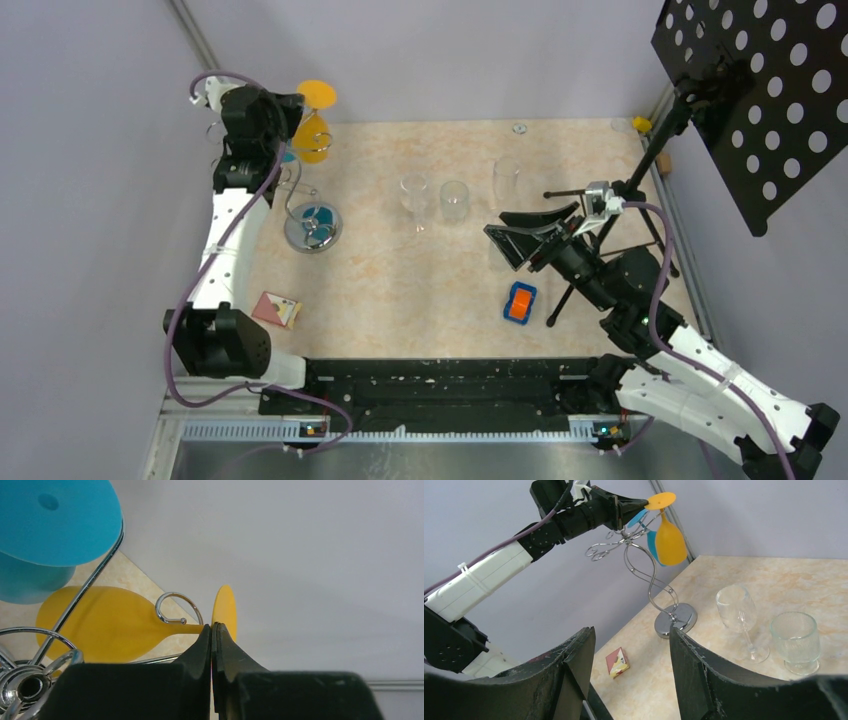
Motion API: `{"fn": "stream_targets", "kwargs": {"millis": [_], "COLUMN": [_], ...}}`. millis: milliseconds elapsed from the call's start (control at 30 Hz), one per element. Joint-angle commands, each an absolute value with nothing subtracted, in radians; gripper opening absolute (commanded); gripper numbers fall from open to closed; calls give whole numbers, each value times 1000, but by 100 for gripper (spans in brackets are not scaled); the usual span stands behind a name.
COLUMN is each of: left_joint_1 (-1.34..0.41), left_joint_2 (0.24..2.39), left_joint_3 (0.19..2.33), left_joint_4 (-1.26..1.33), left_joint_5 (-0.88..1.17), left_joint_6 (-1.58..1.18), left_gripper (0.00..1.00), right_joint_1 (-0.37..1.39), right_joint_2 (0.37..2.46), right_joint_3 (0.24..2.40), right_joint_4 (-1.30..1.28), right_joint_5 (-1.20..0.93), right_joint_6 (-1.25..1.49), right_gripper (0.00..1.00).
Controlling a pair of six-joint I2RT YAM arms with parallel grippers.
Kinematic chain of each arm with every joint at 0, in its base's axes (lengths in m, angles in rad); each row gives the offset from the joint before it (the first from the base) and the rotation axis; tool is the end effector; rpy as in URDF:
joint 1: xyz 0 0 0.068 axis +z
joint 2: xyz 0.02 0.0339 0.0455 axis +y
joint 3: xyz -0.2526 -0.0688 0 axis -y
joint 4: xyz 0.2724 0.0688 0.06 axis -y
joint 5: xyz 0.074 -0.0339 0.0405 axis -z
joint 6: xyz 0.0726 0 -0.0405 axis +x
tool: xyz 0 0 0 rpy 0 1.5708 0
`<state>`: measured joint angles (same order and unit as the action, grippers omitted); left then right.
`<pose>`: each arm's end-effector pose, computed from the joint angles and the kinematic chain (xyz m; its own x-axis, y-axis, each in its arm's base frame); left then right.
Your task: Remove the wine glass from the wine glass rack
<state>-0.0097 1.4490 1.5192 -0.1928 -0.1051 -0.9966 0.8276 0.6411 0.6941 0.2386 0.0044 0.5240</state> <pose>0.4020 0.0037 0.4253 0.0129 -0.8352 -0.5499 -0.1540 0.5417 -0.8264 0.1537 0.1668 0.3811 -0.1986 0.5234 -0.8286 -0.7324 0.4826 0.4803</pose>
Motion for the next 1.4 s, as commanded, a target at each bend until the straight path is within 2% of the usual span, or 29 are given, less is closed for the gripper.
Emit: {"fn": "stream_targets", "kwargs": {"millis": [0,300,933,1200,1367], "left_joint_1": [33,48,57,57,59], "left_joint_2": [1405,1346,1303,1308,1364], "left_joint_3": [1493,1447,1452,1399,1433], "left_joint_4": [-99,-96,-108,-78,-61], "left_joint_5": [-6,10,-227,-321,-306], "left_joint_6": [-1070,-1100,-1128,-1318,-1396], "left_gripper": [0,0,0,0,0], "right_joint_1": [840,839,839,839,840], "right_joint_2": [626,629,637,641,638], "right_joint_3": [718,716,716,718,718], "right_joint_4": [255,261,263,264,257], "right_joint_5": [15,15,15,14,21], "right_joint_6": [509,510,513,514,511], "right_gripper": [57,57,57,57,57]}}
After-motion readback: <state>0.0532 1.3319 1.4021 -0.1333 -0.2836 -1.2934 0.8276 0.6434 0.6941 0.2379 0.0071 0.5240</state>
